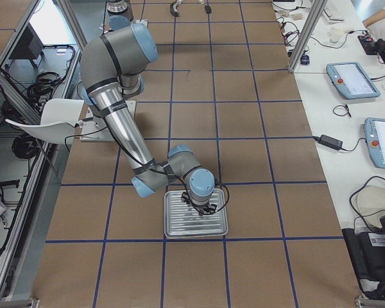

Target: Place bearing gear from tray to pile

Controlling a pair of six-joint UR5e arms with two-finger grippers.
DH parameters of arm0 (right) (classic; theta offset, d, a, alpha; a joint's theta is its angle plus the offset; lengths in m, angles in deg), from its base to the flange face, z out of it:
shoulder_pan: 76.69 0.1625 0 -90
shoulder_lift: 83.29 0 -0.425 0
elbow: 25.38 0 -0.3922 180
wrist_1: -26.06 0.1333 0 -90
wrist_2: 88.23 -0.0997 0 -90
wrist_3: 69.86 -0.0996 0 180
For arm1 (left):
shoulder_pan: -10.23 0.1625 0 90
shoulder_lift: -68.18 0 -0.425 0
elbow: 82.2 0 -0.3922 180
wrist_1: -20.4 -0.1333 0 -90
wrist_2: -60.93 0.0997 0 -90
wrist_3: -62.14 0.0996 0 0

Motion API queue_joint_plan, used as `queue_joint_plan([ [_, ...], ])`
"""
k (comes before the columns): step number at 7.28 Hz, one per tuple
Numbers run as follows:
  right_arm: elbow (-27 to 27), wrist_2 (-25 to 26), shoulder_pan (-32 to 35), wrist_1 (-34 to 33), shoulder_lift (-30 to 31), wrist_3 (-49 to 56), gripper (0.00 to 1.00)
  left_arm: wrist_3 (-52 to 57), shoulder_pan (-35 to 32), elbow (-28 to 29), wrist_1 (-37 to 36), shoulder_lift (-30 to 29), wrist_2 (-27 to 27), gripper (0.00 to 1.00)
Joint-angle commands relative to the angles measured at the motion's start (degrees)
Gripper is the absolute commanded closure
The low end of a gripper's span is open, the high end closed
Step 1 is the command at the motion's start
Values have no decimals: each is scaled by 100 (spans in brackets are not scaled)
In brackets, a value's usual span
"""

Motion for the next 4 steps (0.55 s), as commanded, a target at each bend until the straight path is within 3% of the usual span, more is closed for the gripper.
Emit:
queue_joint_plan([
  [1, -14, -9, 27, -34, 10, 14, 20, 1, 9, 2, -14, 14, 0, 0],
  [4, -32, -18, 106, -52, 2, 14, 38, 10, 62, 11, -6, 23, -1, 0],
])
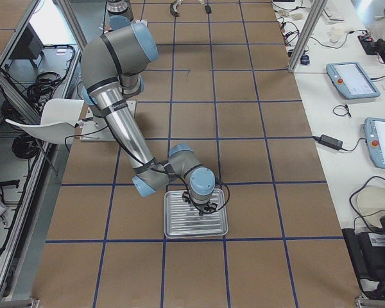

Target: Place bearing gear from tray to pile

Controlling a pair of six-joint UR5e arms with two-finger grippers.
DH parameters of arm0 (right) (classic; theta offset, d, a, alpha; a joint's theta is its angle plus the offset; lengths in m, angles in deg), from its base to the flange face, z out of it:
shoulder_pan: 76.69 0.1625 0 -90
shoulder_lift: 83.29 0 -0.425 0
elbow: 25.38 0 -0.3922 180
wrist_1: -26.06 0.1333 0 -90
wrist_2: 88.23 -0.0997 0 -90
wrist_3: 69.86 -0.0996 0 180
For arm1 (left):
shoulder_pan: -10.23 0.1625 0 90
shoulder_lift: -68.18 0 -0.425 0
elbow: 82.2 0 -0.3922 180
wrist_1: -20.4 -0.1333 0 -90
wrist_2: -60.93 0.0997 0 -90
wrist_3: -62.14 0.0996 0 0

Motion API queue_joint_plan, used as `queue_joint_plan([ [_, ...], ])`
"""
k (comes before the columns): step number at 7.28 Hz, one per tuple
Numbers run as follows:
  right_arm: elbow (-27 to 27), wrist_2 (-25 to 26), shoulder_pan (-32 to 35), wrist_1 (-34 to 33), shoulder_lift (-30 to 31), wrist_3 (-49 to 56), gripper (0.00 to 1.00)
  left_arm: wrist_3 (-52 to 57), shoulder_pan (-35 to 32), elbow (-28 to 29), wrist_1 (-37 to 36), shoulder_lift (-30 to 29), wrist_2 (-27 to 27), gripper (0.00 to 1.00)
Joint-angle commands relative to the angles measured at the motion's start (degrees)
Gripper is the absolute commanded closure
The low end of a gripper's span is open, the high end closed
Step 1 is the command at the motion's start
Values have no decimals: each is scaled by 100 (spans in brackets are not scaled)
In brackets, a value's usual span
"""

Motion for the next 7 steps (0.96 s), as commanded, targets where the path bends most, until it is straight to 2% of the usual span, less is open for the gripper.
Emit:
queue_joint_plan([
  [1, -5, 7, 67, -9, 5, 0, 43, 1, -7, 12, 1, 11, 1, 0],
  [2, 4, -10, 93, -9, -4, 0, 50, 1, -7, 12, 1, 20, 1, 0],
  [3, 4, -184, 111, -218, 5, 18, 62, 1, -7, 12, 10, 38, 9, 0],
  [4, 4, -195, 111, -376, -4, 175, 68, 1, -7, 4, 10, 29, 10, 0],
  [6, -13, -186, 111, -457, -13, 220, 70, 1, 1, 4, 10, 38, 1, 0],
  [7, -22, -177, 120, -440, 5, 151, 74, 1, -7, 4, 10, 29, 1, 0],
])
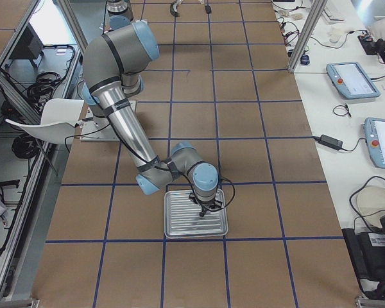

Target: Place bearing gear from tray to pile

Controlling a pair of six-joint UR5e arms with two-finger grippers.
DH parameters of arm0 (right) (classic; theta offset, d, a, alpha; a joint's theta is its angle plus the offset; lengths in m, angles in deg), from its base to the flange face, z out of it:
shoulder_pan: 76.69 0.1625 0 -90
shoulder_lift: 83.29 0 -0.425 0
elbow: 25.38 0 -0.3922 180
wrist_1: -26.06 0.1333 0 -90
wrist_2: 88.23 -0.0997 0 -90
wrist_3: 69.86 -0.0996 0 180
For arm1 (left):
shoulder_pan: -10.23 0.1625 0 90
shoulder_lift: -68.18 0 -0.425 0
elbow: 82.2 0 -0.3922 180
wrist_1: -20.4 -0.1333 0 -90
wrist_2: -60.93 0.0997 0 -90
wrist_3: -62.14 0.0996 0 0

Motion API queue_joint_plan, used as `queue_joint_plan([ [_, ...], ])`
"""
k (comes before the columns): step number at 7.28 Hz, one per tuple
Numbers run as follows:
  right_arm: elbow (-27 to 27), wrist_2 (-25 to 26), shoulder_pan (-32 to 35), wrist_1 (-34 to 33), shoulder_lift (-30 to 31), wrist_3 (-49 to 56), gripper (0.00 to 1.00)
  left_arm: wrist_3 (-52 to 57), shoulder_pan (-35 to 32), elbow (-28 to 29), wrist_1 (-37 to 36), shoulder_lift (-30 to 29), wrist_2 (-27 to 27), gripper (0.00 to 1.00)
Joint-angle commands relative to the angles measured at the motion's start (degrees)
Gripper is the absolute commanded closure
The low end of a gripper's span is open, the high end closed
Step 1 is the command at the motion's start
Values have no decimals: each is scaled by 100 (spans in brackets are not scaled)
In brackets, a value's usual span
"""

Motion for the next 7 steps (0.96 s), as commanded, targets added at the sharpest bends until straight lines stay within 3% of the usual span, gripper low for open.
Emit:
queue_joint_plan([
  [1, -3, 66, 33, 13, 38, -51, 84, 0, -6, -10, 0, -6, 7, 0],
  [3, -2, 223, 287, 56, 273, -373, 96, 17, 3, -10, -9, -6, -1, 0],
  [5, -20, 233, 681, 519, 660, -1171, 98, 17, 12, -1, -17, 3, -10, 0],
  [6, -46, 181, 1214, 984, 1062, -1628, 98, 9, 3, -1, -9, 3, -10, 0],
  [7, -116, 241, 1959, 1293, 1510, -2886, 99, 9, 3, -10, -9, 3, -10, 0],
])
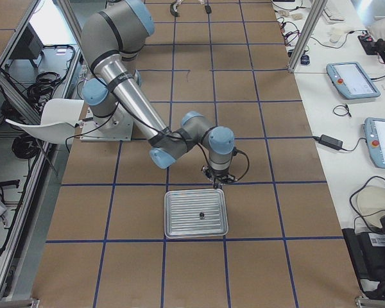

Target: Place bearing gear from tray to pile

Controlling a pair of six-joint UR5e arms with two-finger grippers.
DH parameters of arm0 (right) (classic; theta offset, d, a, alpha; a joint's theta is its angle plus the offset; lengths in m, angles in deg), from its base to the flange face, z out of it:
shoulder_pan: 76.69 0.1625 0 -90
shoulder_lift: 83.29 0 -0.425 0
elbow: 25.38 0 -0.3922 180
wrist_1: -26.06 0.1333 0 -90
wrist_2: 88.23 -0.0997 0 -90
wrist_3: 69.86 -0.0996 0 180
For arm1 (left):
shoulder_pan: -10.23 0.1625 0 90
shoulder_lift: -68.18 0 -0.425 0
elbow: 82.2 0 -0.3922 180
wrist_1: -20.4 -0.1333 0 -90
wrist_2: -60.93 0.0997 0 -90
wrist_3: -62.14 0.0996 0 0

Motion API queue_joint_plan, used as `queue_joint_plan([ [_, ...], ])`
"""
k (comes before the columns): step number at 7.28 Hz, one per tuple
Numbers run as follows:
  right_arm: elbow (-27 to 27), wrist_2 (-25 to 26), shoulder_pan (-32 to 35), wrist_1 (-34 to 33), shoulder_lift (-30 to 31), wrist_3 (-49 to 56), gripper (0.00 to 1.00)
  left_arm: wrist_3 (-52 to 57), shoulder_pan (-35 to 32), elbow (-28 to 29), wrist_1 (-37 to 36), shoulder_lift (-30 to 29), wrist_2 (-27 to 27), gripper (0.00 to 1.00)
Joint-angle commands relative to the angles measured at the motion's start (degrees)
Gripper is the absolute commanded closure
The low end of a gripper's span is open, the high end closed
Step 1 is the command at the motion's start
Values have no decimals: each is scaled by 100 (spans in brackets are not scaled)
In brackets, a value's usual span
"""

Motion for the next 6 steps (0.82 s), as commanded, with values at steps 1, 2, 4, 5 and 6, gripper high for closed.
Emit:
queue_joint_plan([
  [1, -344, 33, 1453, 961, 736, -2722, 99, 6, -3, -7, 12, -8, 8, 0],
  [2, -599, -2, 1999, 975, 982, -3921, 99, 6, 6, -7, 12, -17, 17, 0],
  [4, -549, -81, 3883, 740, 1055, -6879, 98, 6, 23, -16, 65, -26, 17, 0],
  [5, -540, -177, 4842, 686, 881, -8800, 98, 6, 14, -16, 21, -35, 17, 0],
  [6, -479, -91, 5731, 172, 635, -9881, 98, 6, 14, -7, 38, -26, 17, 0],
])
